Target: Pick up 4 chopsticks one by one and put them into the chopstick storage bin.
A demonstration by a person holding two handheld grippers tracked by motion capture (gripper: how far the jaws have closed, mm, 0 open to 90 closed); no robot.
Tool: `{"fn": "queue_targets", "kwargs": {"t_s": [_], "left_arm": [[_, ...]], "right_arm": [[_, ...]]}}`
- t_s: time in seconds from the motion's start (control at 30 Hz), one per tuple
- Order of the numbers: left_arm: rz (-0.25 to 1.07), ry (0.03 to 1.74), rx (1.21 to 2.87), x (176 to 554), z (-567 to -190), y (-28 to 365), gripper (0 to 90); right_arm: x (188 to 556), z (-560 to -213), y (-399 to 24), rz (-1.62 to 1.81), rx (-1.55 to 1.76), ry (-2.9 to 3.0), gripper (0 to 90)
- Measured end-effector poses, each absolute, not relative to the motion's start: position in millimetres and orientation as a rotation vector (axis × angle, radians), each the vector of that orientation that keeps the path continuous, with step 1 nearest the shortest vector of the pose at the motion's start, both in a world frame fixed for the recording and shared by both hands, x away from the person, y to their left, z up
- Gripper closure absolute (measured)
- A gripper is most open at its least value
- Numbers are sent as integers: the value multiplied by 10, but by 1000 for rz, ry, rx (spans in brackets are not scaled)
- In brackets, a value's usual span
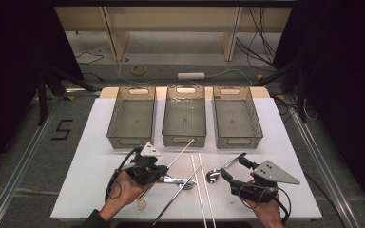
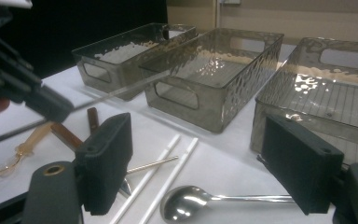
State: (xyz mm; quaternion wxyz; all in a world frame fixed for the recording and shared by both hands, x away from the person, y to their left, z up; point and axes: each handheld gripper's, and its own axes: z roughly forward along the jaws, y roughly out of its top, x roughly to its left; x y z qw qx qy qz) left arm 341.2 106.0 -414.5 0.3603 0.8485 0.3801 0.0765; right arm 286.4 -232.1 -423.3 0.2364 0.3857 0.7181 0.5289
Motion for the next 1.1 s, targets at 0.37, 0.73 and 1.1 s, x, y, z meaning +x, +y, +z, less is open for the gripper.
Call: {"fn": "queue_targets", "kwargs": {"t_s": [0.37, 0.73, 1.1], "left_arm": [[301, 1021, 2072, 3654, -3837, 1380, 852], [393, 1077, 2002, 3904, -3714, 1594, 852], [455, 1160, 1933, 4242, -3618, 1806, 852]], "right_arm": [[2873, -4241, -2318, 1448, 1065, 1971, 257], [2877, -4245, -2315, 1445, 1072, 1974, 257], [2875, -4245, -2316, 1446, 1076, 1975, 256]]}}
